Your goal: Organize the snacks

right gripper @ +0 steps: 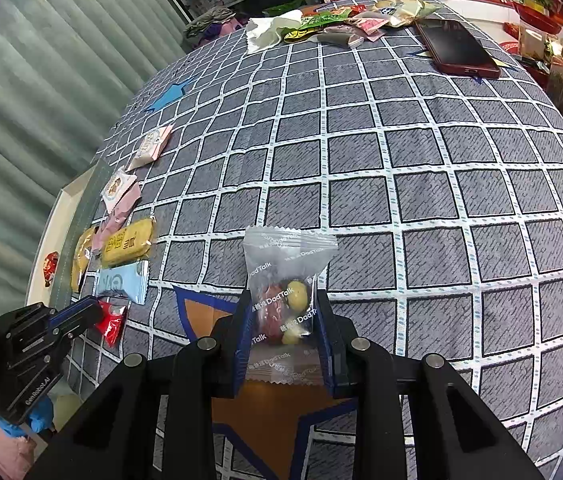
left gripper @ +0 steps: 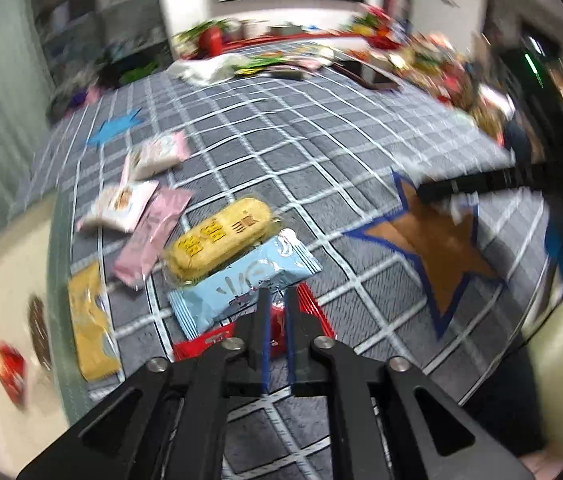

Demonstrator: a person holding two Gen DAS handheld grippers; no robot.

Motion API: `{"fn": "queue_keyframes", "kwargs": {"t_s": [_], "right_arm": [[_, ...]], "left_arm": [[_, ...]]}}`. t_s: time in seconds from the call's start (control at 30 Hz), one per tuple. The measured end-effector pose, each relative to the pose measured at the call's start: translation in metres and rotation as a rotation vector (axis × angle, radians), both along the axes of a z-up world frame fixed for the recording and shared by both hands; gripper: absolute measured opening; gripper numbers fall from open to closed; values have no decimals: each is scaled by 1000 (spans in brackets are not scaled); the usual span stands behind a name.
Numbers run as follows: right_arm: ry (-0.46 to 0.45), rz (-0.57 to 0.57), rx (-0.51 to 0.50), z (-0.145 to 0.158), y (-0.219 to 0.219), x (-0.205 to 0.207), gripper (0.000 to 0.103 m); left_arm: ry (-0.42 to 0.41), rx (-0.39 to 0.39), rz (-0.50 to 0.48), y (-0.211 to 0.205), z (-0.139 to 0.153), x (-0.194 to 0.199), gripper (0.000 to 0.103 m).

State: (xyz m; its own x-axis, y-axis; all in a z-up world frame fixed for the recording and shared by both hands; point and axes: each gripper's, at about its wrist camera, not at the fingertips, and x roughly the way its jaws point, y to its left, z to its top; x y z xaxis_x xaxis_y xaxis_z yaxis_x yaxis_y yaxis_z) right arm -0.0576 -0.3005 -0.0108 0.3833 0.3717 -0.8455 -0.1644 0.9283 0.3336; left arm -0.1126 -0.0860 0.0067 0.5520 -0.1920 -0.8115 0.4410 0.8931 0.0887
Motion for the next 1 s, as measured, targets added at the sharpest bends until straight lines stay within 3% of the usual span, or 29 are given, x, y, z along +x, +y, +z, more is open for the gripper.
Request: {"fn": "queue_keyframes", "kwargs": {"t_s": [0.03,0.13,0.23,0.3,0.4,0.43,0.5,0.53,0.57,0.63,0.67,0.77,0.8,0.83,0.87,0.9,1.0], "right_arm": [[1,-1,1,0,0,0,30],[0,-1,1,0,0,-1,31],[0,1,2,0,-1,-1,31],[3,-3,4,-1,-1,-2,31],[19,-16,5,0,-1,0,31],[22,-22,1,0,-2,1,34],[11,-39,-14,4,-1,2,57],[3,-46,-26,6,-1,3,72],[-8,-51,-41,8,0,4,72],[-8,-42,-83,8,6,7,72],[-4,-42,-104,6,9,9,72],[-12,-39,-194,1,23,13,72],[-24,-31,-238,0,29,12,72],[-41,-19,-284,-1,35,11,60],[-68,-3,-342,-1,43,7,43],[-91,21,-374,-1,49,3,38],[-94,42,-350,-1,49,-2,32]], "left_arm": [[-15,37,-37,-3,-2,-3,33],[-101,168,-165,-13,-11,-16,68],[-134,243,-270,-19,-21,-23,78],[-147,229,-296,-20,-21,-21,79],[-84,161,-253,-20,-22,-6,79],[-58,133,-236,-19,-22,-2,79],[-10,62,-190,-14,-22,7,79],[-15,65,-188,-15,-22,7,78],[-23,65,-198,-17,-22,3,74],[37,-1,-213,-17,-23,2,42],[69,-47,-204,-15,-23,2,40],[60,-67,-177,-16,-23,-2,37],[61,-75,-166,-16,-23,-3,30],[63,-78,-152,-16,-22,-4,17],[69,-84,-134,-16,-21,-6,11],[82,-97,-115,-14,-21,-7,6],[46,-110,-51,-5,-11,-12,7]]}}
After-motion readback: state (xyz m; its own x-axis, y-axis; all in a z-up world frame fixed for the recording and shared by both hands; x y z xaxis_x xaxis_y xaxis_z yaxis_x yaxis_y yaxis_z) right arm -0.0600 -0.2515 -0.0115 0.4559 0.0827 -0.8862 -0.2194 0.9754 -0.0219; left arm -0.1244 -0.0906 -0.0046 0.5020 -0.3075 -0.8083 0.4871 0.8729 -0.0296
